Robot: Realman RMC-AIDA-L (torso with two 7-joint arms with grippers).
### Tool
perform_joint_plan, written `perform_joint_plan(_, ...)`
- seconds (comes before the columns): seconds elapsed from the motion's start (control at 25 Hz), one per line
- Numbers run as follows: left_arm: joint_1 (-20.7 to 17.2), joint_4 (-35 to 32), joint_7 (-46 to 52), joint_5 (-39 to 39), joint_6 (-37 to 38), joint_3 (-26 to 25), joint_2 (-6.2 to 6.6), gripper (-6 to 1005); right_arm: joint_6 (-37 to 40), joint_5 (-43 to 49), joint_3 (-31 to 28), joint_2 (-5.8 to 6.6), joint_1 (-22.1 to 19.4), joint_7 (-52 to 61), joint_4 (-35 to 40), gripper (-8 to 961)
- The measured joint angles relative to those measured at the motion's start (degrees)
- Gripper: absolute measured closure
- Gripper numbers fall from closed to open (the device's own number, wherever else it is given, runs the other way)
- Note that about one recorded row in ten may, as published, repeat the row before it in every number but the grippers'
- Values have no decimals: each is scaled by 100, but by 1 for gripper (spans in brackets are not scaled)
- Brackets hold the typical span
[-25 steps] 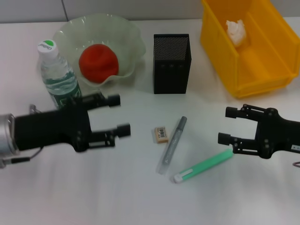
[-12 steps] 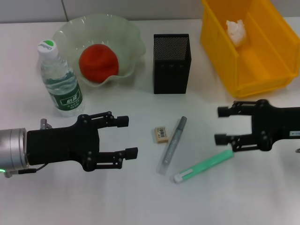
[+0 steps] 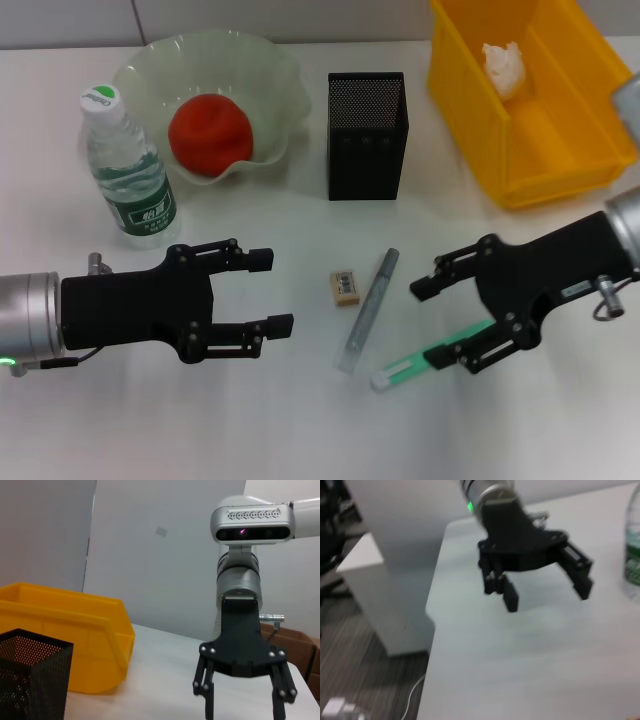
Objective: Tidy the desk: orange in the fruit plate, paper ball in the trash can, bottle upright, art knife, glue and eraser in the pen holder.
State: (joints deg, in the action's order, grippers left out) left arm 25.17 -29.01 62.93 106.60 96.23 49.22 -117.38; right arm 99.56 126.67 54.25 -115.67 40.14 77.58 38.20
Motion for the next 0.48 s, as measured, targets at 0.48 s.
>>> perform_joint_plan(0.48,31,0,82,28,-18,-52,-30,195,-477,676,1108,-358,481,104,221,171)
